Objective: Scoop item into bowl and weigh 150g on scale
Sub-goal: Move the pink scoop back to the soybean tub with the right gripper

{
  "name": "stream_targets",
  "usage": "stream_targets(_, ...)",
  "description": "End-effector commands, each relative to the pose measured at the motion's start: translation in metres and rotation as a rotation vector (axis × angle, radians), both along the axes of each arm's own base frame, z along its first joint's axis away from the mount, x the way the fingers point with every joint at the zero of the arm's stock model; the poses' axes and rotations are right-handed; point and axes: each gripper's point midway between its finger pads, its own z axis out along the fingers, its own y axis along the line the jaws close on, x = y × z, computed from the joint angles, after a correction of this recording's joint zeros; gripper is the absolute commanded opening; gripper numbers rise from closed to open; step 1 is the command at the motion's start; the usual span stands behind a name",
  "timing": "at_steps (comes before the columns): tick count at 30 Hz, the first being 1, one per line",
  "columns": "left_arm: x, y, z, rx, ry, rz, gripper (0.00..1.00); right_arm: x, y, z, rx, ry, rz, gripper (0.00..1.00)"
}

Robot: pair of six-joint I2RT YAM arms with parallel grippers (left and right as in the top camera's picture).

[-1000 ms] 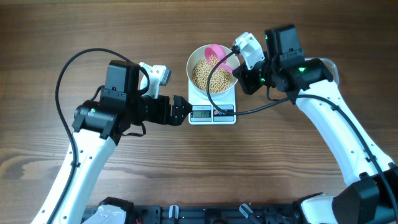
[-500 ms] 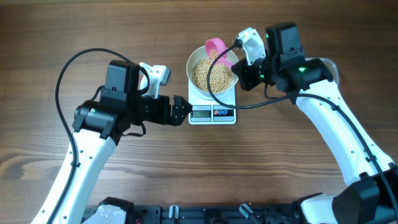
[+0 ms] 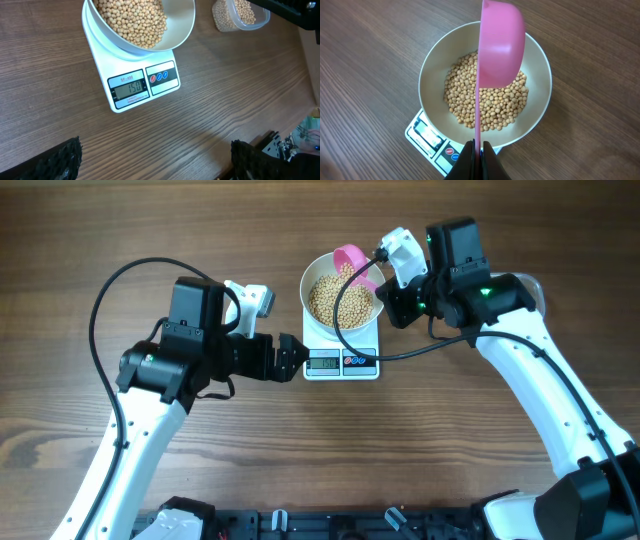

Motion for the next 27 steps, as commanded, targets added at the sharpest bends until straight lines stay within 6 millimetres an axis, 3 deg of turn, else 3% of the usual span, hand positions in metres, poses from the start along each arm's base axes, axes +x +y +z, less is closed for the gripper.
stream_targets(1,0.005,0.001,0.008,-0.003,-0.025,0.008,1.00,0.003,-0.002,0.014,0.020,-0.021,-0.041,0.04)
stream_targets(5,0.005,0.001,0.008,-0.003,-0.024,0.008,1.00,-0.001,0.012,0.025,0.148,0.012,-0.004,0.04)
stream_targets(9,0.005,0.001,0.008,-0.003,-0.024,0.008,1.00,0.008,-0.012,0.034,0.281,0.076,-0.085,0.04)
stream_targets(18,0.005,0.001,0.008,-0.003,-0.024,0.008,1.00,0.018,-0.104,0.074,0.647,0.157,-0.237,0.04)
stream_targets(23,0.005,0.001,0.008,-0.003,-0.025,0.008,1.00,0.015,-0.166,0.073,0.645,0.123,-0.387,0.04)
stream_targets(27,0.005,0.001,0.008,-0.003,-0.025,0.008,1.00,-0.007,-0.223,0.054,0.537,0.144,-0.579,0.04)
